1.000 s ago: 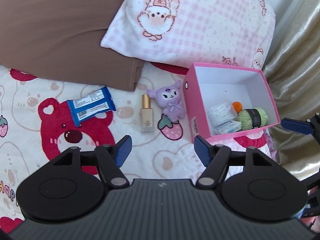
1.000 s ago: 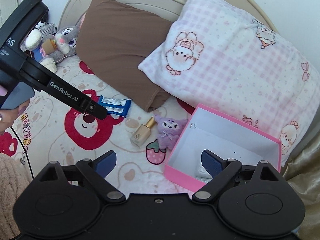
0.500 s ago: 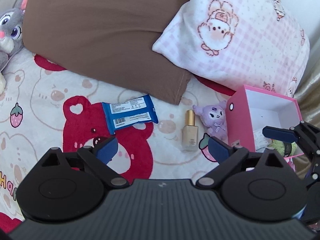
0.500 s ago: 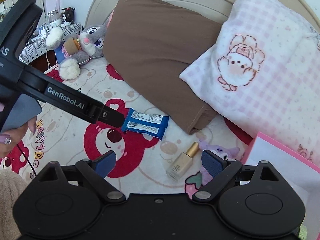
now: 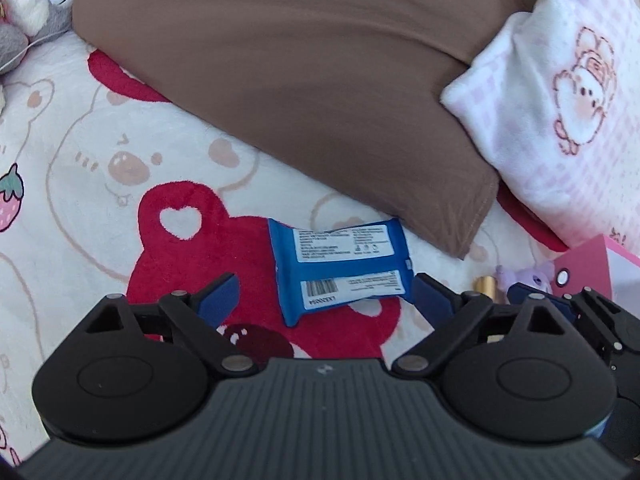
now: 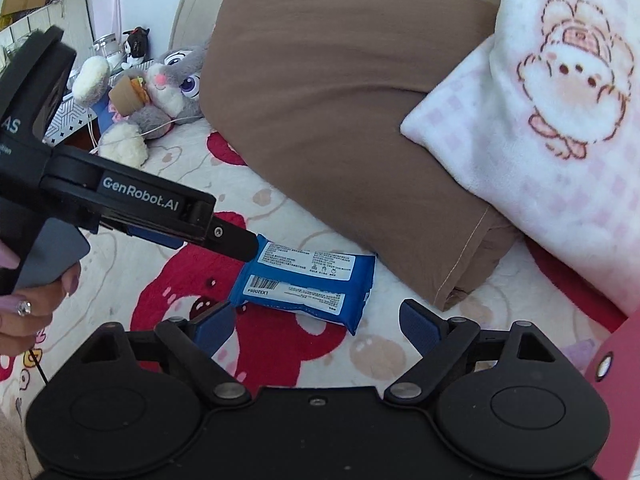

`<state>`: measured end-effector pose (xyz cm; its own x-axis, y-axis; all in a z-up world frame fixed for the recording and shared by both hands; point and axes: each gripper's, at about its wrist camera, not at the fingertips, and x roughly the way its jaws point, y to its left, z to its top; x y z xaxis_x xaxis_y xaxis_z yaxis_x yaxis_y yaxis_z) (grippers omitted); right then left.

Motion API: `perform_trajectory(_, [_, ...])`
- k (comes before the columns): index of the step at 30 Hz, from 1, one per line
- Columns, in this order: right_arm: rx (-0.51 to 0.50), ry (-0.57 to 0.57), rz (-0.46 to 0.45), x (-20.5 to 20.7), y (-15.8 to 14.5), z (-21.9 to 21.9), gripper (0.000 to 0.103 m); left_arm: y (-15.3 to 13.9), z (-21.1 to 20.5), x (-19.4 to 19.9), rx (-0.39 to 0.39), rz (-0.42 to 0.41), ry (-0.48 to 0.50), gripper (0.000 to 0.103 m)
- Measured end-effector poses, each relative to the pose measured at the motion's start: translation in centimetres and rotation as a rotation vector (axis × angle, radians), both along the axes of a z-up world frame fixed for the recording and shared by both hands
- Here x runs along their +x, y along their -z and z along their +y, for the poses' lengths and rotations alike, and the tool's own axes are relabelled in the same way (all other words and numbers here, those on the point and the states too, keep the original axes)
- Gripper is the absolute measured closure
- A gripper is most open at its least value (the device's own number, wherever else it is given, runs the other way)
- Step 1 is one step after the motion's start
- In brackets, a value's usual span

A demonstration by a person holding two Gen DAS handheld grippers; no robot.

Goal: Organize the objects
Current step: 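Withdraw the left tool and move it toward the blue wet-wipe pack, then grasp the blue wet-wipe pack with the left gripper and lift it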

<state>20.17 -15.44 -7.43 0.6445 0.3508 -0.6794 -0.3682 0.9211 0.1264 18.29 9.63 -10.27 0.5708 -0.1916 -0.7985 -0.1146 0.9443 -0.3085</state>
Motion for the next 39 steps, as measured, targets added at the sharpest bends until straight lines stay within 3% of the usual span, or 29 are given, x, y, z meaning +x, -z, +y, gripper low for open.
perform_trajectory(4, [0.064,0.056,0.052,2.4,2.7,-0.5,0.017,2.9,1.3,0.8,-0.01,0.007,-0.021,0.013])
perform_trajectory(7, [0.087,0.096,0.108,3.9,4.5,-0.8,0.022,4.7,2.0,1.1,-0.059,-0.006,-0.019,0.016])
perform_trajectory(8, [0.098,0.107,0.128,4.3,5.1,-1.0,0.022,5.3,2.1,1.4,-0.064,0.011,-0.027,0.019])
perform_trajectory(10, [0.114,0.119,0.161,5.1,6.0,-1.1,0.024,5.9,2.1,1.7,-0.078,-0.006,-0.024,0.035])
perform_trajectory(14, [0.167,0.131,0.17,5.9,6.9,-1.4,0.03,6.3,1.8,2.2,-0.097,-0.046,-0.005,0.046])
perform_trajectory(17, [0.219,0.14,0.167,6.7,7.4,-1.4,0.049,6.6,1.4,3.0,-0.103,-0.046,0.009,0.066])
perform_trajectory(18, [0.242,0.161,0.175,6.9,7.7,-1.4,0.06,6.5,1.4,3.1,-0.123,-0.05,0.003,0.074])
perform_trajectory(19, [0.269,0.184,0.189,7.1,7.8,-1.3,0.063,6.5,1.4,3.1,-0.13,-0.046,-0.004,0.076])
perform_trajectory(25, [0.179,0.156,0.173,5.5,6.7,-0.1,0.07,6.1,1.6,2.2,-0.16,-0.028,-0.026,0.08])
perform_trajectory(32, [0.161,0.144,0.201,1.0,5.6,-0.3,0.075,5.2,2.4,0.3,-0.244,0.044,0.009,0.08])
perform_trajectory(39, [0.167,0.155,0.18,-3.9,3.4,-2.1,0.076,1.2,-1.4,-4.2,-0.199,0.033,0.102,0.08])
